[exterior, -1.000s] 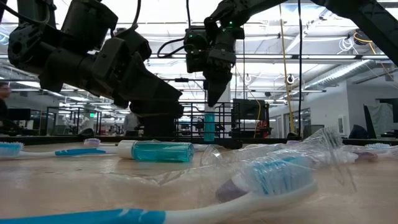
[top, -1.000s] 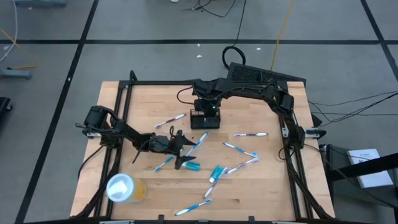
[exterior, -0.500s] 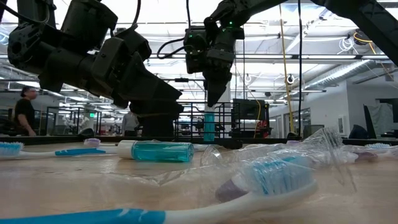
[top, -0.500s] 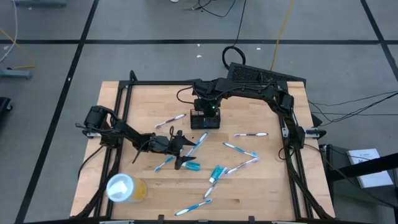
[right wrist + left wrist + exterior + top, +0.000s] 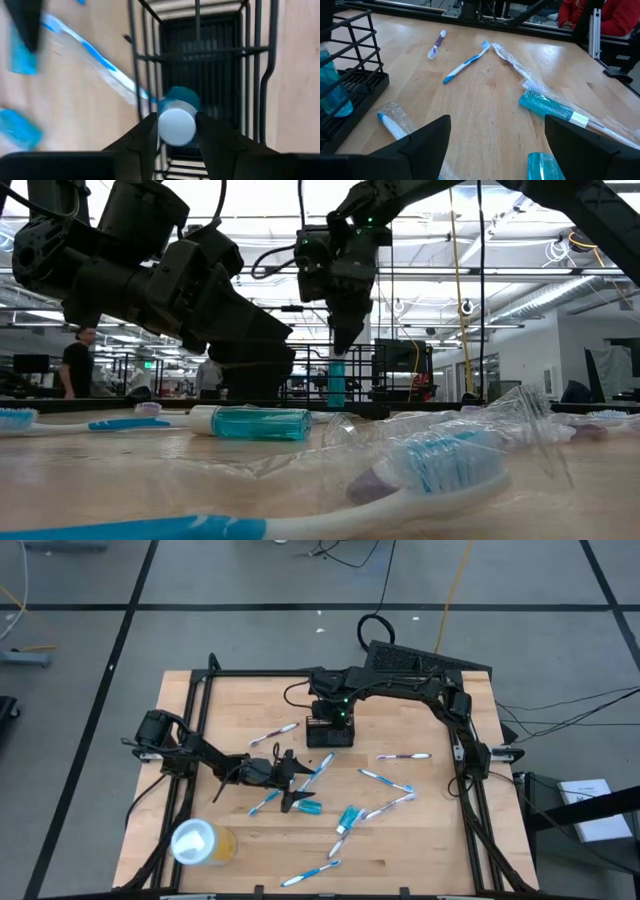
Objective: Pick & Place toothbrushing station
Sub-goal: Put the blue mouthwash bottle into the black organizer
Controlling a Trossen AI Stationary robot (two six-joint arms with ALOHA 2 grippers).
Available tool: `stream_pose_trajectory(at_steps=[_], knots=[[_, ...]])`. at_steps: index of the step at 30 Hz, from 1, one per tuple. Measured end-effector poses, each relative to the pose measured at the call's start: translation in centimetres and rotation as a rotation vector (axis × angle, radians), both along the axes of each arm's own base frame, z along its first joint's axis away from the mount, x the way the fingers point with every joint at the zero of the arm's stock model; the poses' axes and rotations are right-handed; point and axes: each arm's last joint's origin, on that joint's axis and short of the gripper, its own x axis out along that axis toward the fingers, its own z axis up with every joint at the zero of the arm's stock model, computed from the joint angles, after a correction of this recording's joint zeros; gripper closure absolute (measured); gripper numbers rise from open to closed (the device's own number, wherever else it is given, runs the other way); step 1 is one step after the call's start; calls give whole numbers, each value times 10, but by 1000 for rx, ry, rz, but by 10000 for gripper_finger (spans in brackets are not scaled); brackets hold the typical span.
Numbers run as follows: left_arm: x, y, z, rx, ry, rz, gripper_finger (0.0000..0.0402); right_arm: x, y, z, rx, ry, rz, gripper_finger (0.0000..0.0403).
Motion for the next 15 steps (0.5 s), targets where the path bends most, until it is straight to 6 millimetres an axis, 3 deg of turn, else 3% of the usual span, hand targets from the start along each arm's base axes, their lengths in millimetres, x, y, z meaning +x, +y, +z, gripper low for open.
stream_pose_trajectory(at_steps=[15], knots=[[0,0,0,0,2,0,76,0,0,-1,-4,5,0,266]])
